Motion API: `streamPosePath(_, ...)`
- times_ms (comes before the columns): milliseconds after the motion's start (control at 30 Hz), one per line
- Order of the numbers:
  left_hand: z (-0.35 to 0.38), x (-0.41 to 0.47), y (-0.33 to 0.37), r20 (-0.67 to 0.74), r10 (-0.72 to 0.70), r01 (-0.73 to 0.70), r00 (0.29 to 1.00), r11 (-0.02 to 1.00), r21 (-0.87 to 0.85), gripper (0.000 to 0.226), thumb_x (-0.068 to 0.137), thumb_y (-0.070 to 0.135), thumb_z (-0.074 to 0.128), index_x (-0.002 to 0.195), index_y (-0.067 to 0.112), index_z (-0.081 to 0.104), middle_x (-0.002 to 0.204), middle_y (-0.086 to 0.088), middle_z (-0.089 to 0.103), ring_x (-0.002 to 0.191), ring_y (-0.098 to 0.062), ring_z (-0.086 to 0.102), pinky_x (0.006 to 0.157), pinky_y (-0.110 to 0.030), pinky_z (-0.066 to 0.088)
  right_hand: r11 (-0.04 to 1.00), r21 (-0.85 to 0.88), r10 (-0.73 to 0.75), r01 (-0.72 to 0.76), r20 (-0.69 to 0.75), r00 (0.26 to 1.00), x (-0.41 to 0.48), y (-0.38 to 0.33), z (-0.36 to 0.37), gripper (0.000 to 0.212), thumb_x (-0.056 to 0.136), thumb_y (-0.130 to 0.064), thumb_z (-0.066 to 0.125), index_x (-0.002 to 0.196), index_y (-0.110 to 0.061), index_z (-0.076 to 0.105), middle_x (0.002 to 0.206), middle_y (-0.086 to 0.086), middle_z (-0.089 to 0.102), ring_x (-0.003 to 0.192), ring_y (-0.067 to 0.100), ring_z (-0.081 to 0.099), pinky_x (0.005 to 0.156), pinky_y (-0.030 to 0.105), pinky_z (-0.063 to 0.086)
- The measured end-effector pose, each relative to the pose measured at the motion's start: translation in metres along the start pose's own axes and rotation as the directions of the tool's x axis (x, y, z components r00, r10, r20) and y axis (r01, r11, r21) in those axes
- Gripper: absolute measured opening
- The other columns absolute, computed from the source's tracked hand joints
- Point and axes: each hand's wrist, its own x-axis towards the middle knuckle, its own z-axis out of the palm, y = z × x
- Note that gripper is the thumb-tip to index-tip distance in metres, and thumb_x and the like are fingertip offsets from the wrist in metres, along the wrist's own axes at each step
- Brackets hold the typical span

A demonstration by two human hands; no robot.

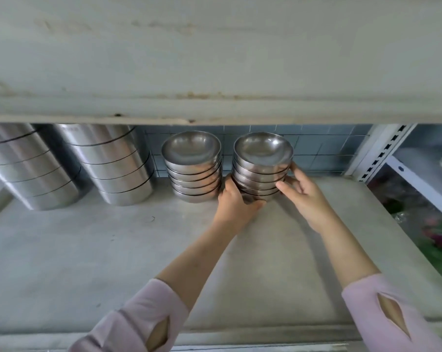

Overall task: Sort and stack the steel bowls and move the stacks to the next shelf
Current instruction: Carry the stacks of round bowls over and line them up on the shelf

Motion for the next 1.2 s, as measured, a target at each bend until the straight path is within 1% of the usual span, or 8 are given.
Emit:
streamPosePath(233, 0.005, 0.004, -0.004, 0.002, -0.023, 0.023, 1.000, 1.000, -0.009, 0.099, 0.069, 0.032, 0.085, 0.142, 0.006, 0.025, 0.139, -0.011, 0.048, 0.131, -0.029, 0.043, 0.108, -0.043, 0.038, 0.999, -0.030, 0.043, -0.042, 0.045, 0.998, 0.007, 0.006, -0.004, 0.070, 0.080, -0.048, 0.067, 0.145, -0.044, 0.041, 0.144, -0.008, 0.055, 0.137, 0.009, 0.047, 0.118, 0.048, 0.032)
streamPosePath(367, -0.006, -0.007, -0.002, 0.114, -0.009, 0.005, 0.993, 0.999, 0.034, 0.112, 0.075, 0.034, 0.081, 0.152, 0.004, 0.006, 0.153, -0.011, 0.035, 0.140, -0.027, 0.034, 0.113, -0.039, 0.032, 0.995, -0.046, 0.087, -0.092, -0.094, 0.992, -0.004, 0.003, 0.000, 0.073, 0.084, -0.045, 0.069, 0.149, -0.039, 0.037, 0.142, -0.011, 0.056, 0.125, 0.008, 0.057, 0.113, 0.044, 0.040)
streamPosePath(567, -0.072, -0.079, -0.010, 0.287, 0.108, -0.175, 0.952, 0.960, 0.218, 0.078, 0.088, 0.039, 0.067, 0.152, 0.024, 0.023, 0.151, -0.001, 0.039, 0.135, -0.020, 0.041, 0.105, -0.023, 0.031, 0.992, -0.118, 0.001, -0.039, -0.310, 0.951, -0.071, -0.017, 0.032, 0.038, 0.092, -0.026, 0.068, 0.130, -0.026, 0.060, 0.127, -0.017, 0.062, 0.118, 0.011, 0.061, 0.099, 0.029, 0.047)
streamPosePath(667, -0.131, -0.122, -0.037, 0.209, 0.225, -0.278, 0.952, 0.919, 0.278, 0.060, 0.089, 0.037, 0.066, 0.143, 0.021, 0.044, 0.146, 0.004, 0.046, 0.130, -0.014, 0.047, 0.103, -0.013, 0.030, 0.984, -0.177, -0.056, 0.010, -0.257, 0.965, -0.104, -0.029, 0.078, 0.028, 0.091, -0.019, 0.070, 0.119, -0.023, 0.066, 0.123, -0.009, 0.067, 0.116, 0.015, 0.063, 0.099, 0.034, 0.049)
streamPosePath(800, -0.215, -0.180, -0.081, 0.083, 0.251, -0.264, 0.964, 0.881, 0.393, 0.051, 0.089, 0.034, 0.066, 0.137, 0.021, 0.053, 0.144, 0.004, 0.050, 0.130, -0.018, 0.049, 0.108, -0.038, 0.042, 0.926, -0.340, -0.205, 0.161, -0.098, 0.974, -0.133, -0.055, 0.149, 0.030, 0.090, -0.020, 0.070, 0.119, -0.025, 0.065, 0.121, -0.012, 0.066, 0.115, 0.005, 0.059, 0.101, 0.018, 0.041)
streamPosePath(867, -0.264, -0.219, -0.104, -0.005, 0.215, -0.190, 0.977, 0.872, 0.451, 0.050, 0.090, 0.033, 0.065, 0.137, 0.023, 0.052, 0.145, 0.007, 0.048, 0.131, -0.017, 0.047, 0.109, -0.036, 0.040, 0.873, -0.419, -0.265, 0.249, 0.020, 0.964, -0.149, -0.076, 0.195, 0.036, 0.090, -0.022, 0.069, 0.126, -0.023, 0.063, 0.124, -0.014, 0.063, 0.117, 0.003, 0.055, 0.102, 0.014, 0.037)
streamPosePath(1067, -0.402, -0.349, -0.176, -0.275, 0.080, 0.065, 0.958, 0.874, 0.481, 0.050, 0.089, 0.034, 0.064, 0.136, 0.023, 0.053, 0.145, 0.007, 0.048, 0.132, -0.017, 0.046, 0.111, -0.032, 0.035, 0.735, -0.454, -0.456, 0.503, 0.218, 0.863, -0.203, -0.125, 0.355, 0.046, 0.089, -0.022, 0.069, 0.134, -0.012, 0.060, 0.139, 0.005, 0.058, 0.133, 0.028, 0.048, 0.113, 0.045, 0.037)
streamPosePath(1200, -0.477, -0.431, -0.221, -0.457, 0.030, 0.200, 0.889, 0.873, 0.446, 0.050, 0.088, 0.030, 0.067, 0.135, 0.026, 0.053, 0.137, 0.017, 0.046, 0.129, -0.019, 0.050, 0.108, -0.040, 0.041, 0.690, -0.363, -0.544, 0.627, 0.311, 0.779, -0.242, -0.143, 0.466, 0.049, 0.088, -0.021, 0.070, 0.134, -0.006, 0.059, 0.142, 0.013, 0.055, 0.137, 0.033, 0.043, 0.114, 0.051, 0.035)
